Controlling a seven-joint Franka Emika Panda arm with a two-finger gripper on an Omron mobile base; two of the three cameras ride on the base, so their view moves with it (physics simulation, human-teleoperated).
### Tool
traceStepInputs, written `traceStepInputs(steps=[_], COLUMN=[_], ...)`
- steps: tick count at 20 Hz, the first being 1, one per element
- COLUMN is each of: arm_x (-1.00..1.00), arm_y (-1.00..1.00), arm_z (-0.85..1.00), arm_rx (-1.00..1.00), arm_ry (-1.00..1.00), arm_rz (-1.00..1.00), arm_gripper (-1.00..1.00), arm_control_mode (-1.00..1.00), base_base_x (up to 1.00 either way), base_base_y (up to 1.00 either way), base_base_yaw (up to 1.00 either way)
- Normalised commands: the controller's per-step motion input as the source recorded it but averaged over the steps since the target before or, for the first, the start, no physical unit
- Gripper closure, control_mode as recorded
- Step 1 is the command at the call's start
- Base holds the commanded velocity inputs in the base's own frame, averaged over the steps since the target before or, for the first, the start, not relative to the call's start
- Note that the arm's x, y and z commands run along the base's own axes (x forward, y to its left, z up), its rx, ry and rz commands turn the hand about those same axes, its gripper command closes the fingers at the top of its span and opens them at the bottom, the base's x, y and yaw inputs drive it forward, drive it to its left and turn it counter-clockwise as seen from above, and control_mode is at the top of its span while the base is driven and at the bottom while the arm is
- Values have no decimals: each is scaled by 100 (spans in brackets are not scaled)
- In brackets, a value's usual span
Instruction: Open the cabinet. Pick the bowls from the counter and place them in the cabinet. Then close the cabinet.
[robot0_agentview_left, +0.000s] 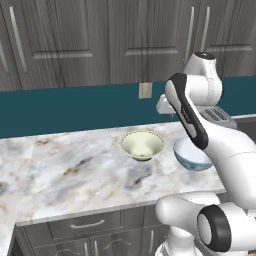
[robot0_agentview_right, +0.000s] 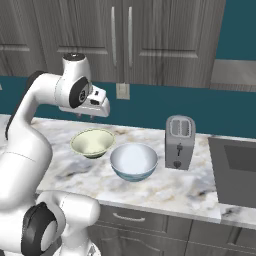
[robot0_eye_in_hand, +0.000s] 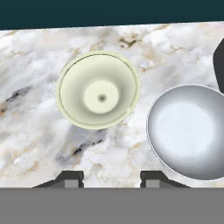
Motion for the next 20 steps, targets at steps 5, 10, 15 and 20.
traceStepInputs(steps=[5,10,15,20], arm_x=[-2,-10,-19,-6], arm_y=[0,-1,0,0], arm_z=[0,0,11,28], arm_rx=[0,0,0,0], arm_ry=[-4,-7,-13,-18], arm_rz=[0,0,0,0], arm_gripper=[-100,-100,-100,-100], arm_control_mode=[-100,-100,-100,-100], base_base_x=[0,0,0,0], base_base_y=[0,0,0,0], base_base_yaw=[0,0,0,0])
